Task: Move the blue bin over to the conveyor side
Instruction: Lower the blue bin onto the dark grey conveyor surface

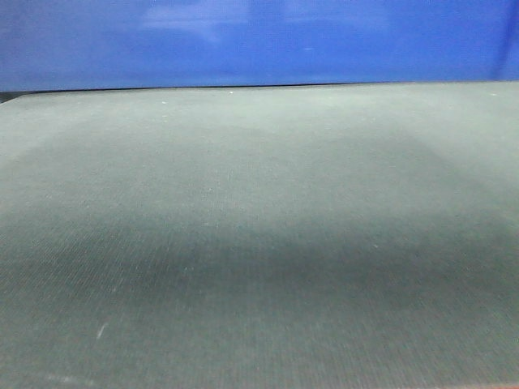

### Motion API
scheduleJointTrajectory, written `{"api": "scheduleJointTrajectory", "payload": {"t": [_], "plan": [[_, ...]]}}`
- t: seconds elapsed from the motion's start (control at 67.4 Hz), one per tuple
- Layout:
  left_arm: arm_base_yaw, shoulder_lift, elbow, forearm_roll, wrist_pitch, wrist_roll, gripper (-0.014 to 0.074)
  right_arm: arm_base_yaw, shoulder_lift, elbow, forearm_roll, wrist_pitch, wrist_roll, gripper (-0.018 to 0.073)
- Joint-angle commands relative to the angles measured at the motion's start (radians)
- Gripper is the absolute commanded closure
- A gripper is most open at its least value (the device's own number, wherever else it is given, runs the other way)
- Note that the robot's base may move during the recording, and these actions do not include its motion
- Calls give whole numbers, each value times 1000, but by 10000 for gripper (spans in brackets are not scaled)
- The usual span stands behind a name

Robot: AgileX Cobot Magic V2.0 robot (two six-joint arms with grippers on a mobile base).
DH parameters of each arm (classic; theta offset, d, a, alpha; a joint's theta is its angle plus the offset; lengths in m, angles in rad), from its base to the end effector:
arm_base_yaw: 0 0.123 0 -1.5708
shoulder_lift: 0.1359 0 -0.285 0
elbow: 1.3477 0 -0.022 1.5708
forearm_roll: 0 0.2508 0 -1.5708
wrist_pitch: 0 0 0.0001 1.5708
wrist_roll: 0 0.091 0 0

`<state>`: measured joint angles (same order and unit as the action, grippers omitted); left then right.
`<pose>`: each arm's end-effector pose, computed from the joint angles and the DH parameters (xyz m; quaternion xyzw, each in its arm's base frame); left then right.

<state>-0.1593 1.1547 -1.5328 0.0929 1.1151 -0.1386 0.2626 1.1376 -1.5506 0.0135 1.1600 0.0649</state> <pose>0.2063 -0.0255 0.4743 0.0090 0.8948 -0.0200 0.4459 0.1908 0.0525 0.4792 -0.0889 0.8936 0.0784 0.4329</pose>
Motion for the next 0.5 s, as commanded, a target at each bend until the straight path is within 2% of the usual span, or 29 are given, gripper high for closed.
{"api": "scheduleJointTrajectory", "payload": {"t": [0.0, 0.489], "plan": [[-5, -20, -20, 8, -93, 12, 607, -2, -23, -13, -21, -99, -29, 636], [-5, -20, -20, 8, -93, 12, 607, -2, -23, -13, -21, -99, -29, 636]]}}
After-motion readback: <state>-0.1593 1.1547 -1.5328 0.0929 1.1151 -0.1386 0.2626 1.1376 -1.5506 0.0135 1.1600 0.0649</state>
